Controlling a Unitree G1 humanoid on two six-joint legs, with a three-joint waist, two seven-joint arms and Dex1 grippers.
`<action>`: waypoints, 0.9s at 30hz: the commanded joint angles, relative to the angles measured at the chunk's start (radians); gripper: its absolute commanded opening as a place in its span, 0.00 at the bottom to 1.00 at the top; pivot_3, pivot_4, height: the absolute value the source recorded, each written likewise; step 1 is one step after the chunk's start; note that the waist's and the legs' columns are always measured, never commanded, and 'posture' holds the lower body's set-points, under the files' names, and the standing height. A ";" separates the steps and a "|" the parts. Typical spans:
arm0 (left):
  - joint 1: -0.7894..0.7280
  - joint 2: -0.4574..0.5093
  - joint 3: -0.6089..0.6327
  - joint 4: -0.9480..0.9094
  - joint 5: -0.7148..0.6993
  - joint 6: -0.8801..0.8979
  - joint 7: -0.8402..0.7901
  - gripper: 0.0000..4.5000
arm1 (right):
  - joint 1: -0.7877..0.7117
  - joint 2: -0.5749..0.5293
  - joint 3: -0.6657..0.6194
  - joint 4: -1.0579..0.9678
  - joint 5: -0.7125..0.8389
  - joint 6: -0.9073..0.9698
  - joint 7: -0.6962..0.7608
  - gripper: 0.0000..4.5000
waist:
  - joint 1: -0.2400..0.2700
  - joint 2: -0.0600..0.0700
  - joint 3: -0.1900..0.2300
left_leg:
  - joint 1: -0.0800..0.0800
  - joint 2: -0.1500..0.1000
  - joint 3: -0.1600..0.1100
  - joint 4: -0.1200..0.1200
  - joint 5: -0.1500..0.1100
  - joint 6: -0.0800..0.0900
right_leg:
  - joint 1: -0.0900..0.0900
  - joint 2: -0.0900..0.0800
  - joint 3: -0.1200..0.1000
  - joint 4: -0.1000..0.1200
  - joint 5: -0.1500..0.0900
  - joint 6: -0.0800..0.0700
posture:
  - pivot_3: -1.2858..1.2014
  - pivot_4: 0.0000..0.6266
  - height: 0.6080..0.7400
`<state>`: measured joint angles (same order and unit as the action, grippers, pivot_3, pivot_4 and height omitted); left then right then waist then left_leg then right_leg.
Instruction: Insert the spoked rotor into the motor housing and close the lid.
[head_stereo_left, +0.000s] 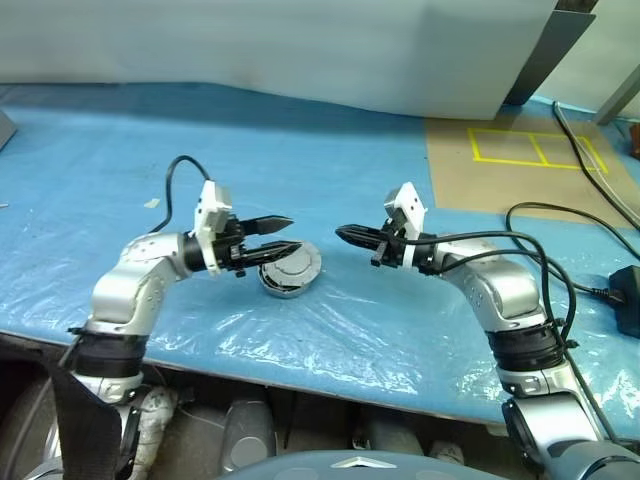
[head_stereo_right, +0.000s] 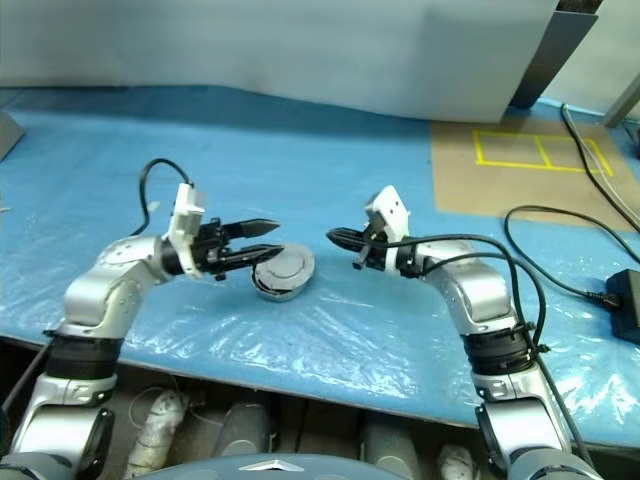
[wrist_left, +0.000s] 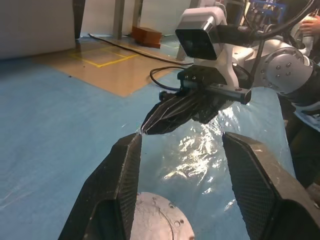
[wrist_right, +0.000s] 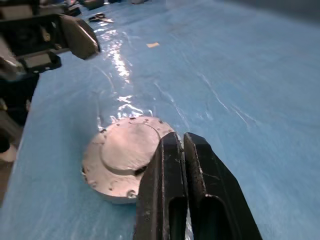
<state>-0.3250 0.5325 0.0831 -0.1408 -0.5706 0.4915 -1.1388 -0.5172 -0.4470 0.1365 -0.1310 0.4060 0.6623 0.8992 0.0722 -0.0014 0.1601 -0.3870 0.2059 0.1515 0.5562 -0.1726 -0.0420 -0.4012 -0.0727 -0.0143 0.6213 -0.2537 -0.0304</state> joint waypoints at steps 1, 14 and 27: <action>0.087 0.051 0.008 -0.042 0.046 -0.065 0.009 0.60 | -0.032 -0.012 0.096 0.015 -0.034 -0.056 0.085 0.29 | -0.004 0.000 0.000 | 0.000 0.000 0.000 0.000 0.000 0.000 | 0.000 0.000 0.000 -0.001 0.000 0.000 | 0.52 0.24 1.00; 0.238 0.078 0.034 -0.057 0.108 -0.172 0.109 0.60 | -0.186 0.090 0.281 0.311 -0.235 -0.359 0.212 1.00 | -0.005 0.000 0.000 | -0.001 0.000 0.000 0.003 0.000 0.000 | 0.000 0.000 0.000 0.001 -0.001 -0.001 | 0.52 0.24 1.00; 0.237 0.081 0.027 -0.021 0.120 -0.199 0.149 0.60 | -0.181 0.170 0.278 0.451 -0.324 -0.438 0.159 1.00 | -0.005 -0.001 0.000 | 0.000 0.001 0.000 0.005 0.000 0.000 | 0.001 0.000 0.000 0.003 0.000 -0.001 | 0.52 0.24 1.00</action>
<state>-0.0739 0.6027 0.0920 -0.1560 -0.4479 0.3134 -0.9910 -0.6949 -0.2813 0.4264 0.3255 0.0886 0.2401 1.0630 0.0675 -0.0019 0.1604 -0.3873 0.2066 0.1514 0.5615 -0.1725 -0.0416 -0.4004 -0.0727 -0.0139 0.6239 -0.2542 -0.0314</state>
